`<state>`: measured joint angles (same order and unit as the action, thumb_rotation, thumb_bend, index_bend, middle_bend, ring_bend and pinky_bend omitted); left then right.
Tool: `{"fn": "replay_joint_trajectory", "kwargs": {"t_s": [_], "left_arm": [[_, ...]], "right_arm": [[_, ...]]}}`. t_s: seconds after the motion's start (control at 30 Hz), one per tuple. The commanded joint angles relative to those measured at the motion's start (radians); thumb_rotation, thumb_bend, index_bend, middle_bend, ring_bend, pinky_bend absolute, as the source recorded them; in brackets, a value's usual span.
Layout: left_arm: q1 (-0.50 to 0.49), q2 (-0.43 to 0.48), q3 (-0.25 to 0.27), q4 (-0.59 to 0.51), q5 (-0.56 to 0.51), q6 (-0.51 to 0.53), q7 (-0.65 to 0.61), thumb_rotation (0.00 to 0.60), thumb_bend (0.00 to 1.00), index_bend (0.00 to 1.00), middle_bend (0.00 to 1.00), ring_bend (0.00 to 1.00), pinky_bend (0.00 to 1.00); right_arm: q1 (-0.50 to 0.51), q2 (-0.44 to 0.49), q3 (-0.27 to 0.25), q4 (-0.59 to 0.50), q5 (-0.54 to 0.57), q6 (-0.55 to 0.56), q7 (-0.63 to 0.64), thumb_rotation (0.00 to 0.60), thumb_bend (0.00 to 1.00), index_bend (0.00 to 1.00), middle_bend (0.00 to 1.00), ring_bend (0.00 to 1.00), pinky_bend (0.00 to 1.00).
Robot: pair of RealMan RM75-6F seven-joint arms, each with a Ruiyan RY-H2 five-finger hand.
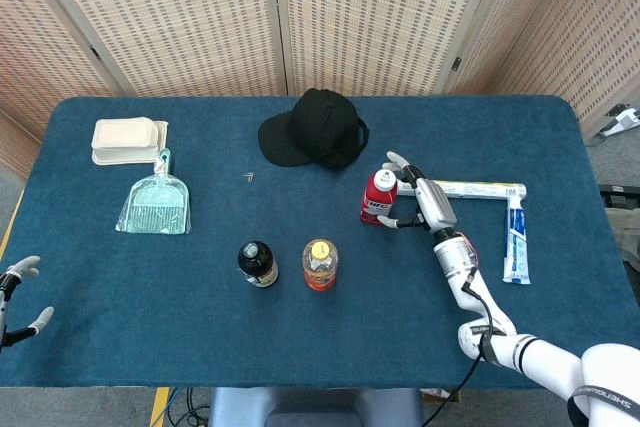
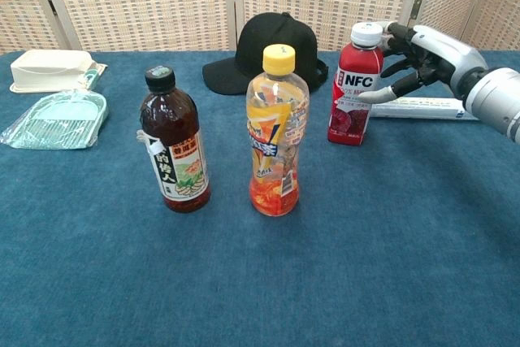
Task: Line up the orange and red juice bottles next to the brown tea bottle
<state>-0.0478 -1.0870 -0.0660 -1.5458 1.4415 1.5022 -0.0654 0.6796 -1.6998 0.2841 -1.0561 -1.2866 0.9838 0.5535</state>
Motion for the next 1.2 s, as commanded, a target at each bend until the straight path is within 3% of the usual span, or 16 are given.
{"fn": "replay_joint_trajectory", "kwargs": {"t_s": [0.03, 0.3, 0.73, 0.97, 1.2], "left_arm": [[0.0, 0.001, -0.001, 0.0, -0.001, 0.0, -0.002, 0.6, 0.21, 0.39, 0.33, 0.35, 0.55], [0.001, 0.004, -0.002, -0.001, -0.004, 0.0, -0.009, 0.6, 0.21, 0.39, 0.33, 0.35, 0.55], [0.0, 0.006, -0.001, -0.004, -0.006, -0.008, -0.007, 0.6, 0.21, 0.39, 0.33, 0.35, 0.55], [0.0, 0.007, 0.002, -0.008, -0.002, -0.007, 0.002, 0.6, 0.21, 0.39, 0.33, 0.35, 0.55], [0.0, 0.005, 0.003, -0.011, -0.001, -0.006, 0.014, 0.6, 0.21, 0.39, 0.33, 0.35, 0.55]], "right_arm": [[0.011, -0.018, 0.005, 0.021, 0.003, -0.015, 0.022, 0.6, 0.01, 0.15, 0.29, 0.19, 0.33], [0.029, -0.045, 0.006, 0.076, -0.001, -0.046, 0.065, 0.6, 0.03, 0.32, 0.43, 0.34, 0.5], [0.012, -0.037, -0.008, 0.086, -0.048, 0.018, 0.103, 0.6, 0.08, 0.42, 0.5, 0.42, 0.57], [-0.034, 0.011, -0.036, 0.002, -0.083, 0.085, 0.108, 0.6, 0.09, 0.43, 0.51, 0.43, 0.58], [-0.107, 0.118, -0.086, -0.177, -0.119, 0.136, 0.126, 0.6, 0.09, 0.43, 0.51, 0.43, 0.58]]}}
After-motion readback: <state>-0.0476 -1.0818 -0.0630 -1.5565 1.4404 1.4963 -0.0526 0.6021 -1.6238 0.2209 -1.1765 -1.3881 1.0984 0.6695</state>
